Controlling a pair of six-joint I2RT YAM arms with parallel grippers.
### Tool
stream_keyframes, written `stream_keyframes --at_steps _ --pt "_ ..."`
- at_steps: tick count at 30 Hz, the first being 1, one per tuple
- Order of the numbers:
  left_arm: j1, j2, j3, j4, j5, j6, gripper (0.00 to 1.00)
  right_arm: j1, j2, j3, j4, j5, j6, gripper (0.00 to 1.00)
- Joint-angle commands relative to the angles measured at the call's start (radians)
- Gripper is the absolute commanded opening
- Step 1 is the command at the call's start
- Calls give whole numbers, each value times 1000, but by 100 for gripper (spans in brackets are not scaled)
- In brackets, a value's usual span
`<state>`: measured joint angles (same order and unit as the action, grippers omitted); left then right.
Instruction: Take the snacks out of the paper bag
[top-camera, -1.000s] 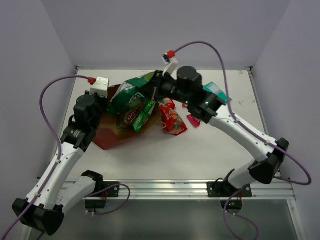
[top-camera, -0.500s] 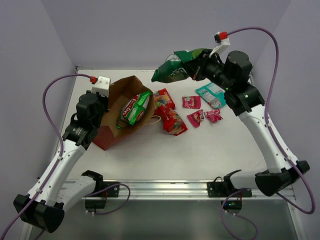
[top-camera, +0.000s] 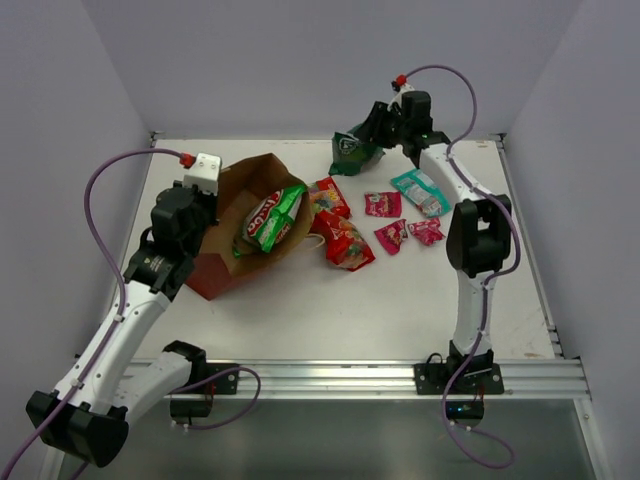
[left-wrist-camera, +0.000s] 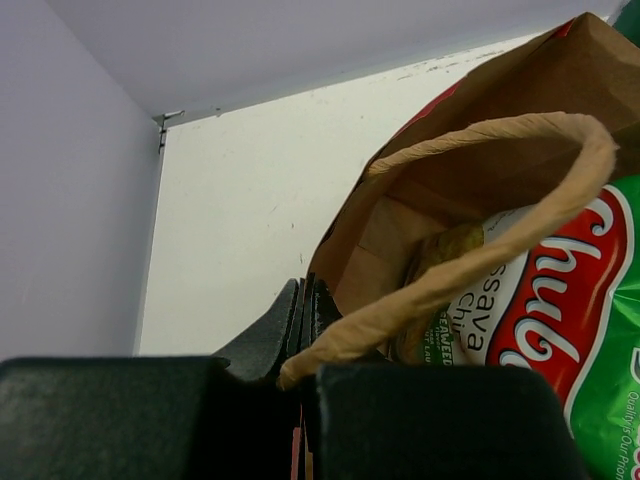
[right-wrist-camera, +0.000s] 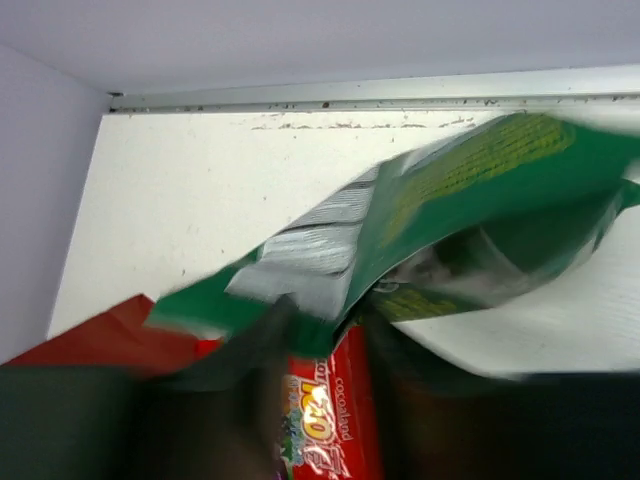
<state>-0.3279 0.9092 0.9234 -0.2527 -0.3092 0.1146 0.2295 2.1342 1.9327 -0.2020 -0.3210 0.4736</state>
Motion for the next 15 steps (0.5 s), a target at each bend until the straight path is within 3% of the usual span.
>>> stream_keyframes --at_steps 1,4,5,9,15 --pt "3 -16 15 24 30 -9 0 -22 -4 65 99 -9 -24 54" --pt "4 -18 18 23 48 -12 0 -59 -17 -17 64 29 12 84" --pt "4 -18 20 23 53 -13 0 -65 -32 -38 32 40 19 88" --pt "4 -21 25 20 71 -15 0 -73 -221 -164 -69 205 -3 98" --pt "3 -15 37 15 73 -15 0 -21 -505 -268 -166 220 -6 99"
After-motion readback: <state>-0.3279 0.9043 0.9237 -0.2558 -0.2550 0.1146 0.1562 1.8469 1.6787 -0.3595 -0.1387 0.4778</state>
